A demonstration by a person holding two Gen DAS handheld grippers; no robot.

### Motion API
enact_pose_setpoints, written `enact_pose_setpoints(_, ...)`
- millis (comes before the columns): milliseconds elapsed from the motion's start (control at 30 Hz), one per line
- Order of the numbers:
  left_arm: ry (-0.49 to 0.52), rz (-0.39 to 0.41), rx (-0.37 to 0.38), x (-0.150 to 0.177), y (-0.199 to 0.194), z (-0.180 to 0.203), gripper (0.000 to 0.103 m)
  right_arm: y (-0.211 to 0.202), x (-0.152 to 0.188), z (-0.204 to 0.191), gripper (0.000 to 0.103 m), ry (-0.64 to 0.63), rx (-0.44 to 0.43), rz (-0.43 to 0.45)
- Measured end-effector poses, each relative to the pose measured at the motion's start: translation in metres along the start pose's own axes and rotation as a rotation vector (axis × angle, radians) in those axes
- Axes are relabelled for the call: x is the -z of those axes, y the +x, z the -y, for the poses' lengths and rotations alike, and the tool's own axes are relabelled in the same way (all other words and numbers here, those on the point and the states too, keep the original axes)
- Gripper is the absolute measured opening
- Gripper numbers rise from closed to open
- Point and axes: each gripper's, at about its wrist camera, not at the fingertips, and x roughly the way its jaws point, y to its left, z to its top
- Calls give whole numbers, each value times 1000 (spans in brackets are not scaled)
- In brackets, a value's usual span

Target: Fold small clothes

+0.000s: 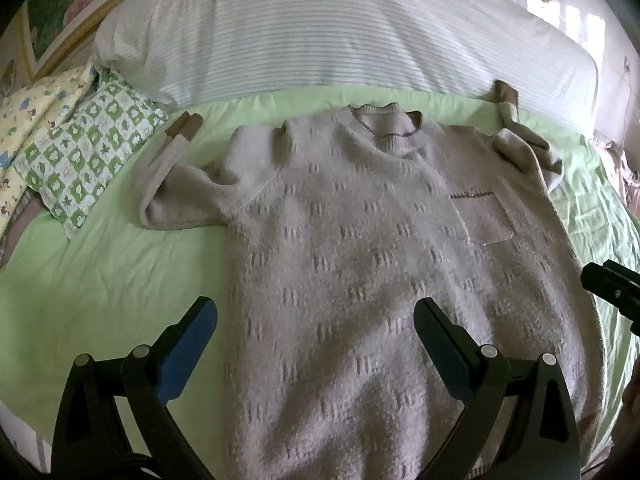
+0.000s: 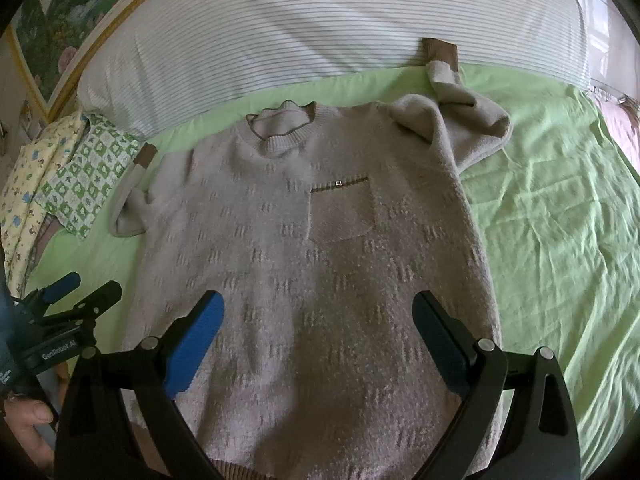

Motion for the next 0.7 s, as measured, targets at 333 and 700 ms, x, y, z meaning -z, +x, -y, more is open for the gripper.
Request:
enact_pose_setpoints(333,-24,-62,19,-3,10,-2,99,3,-2,6,95,16,-6,-15)
enact_pose_setpoints(700,-1,-55,15,-8,22,13,99,10,-8,18,95,33,-12,-29)
